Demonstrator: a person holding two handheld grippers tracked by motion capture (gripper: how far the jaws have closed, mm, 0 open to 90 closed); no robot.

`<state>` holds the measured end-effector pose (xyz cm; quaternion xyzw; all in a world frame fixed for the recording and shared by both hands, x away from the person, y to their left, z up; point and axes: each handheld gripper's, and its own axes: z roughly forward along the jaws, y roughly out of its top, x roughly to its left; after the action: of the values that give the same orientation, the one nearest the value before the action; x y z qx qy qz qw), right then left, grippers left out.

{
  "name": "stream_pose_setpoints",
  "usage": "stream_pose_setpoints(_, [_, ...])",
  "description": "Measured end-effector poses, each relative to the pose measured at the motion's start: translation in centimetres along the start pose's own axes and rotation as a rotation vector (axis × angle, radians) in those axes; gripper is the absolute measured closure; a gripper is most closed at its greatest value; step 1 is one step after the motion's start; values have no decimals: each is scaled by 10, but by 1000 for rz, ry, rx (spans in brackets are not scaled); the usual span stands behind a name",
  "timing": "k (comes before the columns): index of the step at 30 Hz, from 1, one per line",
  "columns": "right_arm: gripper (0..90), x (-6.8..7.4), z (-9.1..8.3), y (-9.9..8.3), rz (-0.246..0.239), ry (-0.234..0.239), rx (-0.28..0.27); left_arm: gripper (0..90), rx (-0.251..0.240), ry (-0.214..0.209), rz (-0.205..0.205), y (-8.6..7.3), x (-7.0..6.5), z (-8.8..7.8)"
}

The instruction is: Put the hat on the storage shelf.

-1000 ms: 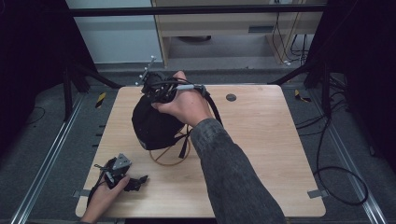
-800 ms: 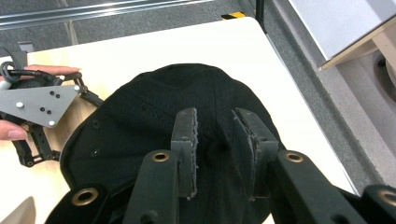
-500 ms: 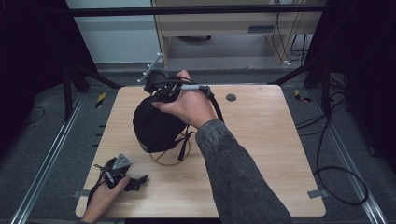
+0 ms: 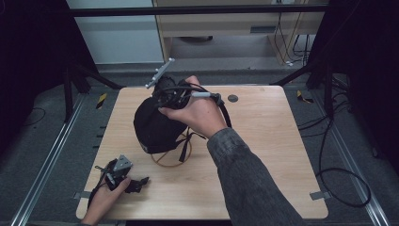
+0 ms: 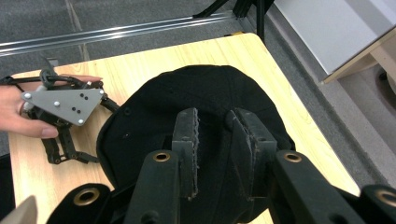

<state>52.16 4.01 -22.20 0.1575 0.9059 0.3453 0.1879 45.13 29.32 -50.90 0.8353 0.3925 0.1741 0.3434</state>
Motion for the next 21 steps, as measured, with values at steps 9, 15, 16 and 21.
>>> stream_pose_setpoints(9, [645, 7, -8, -7, -1, -15, -13, 0, 1, 0, 0, 0, 0, 0])
stream_pose_setpoints(15, [577, 13, -15, -17, 4, -25, -32, 0, 1, 0, 0, 0, 0, 0])
stream_pose_setpoints(16, [560, 14, -16, -18, 6, -30, -35, 0, 1, 0, 0, 0, 0, 0])
stream_pose_setpoints(21, [486, 16, -18, -25, 28, -43, -37, 0, 1, 0, -1, 0, 0, 0])
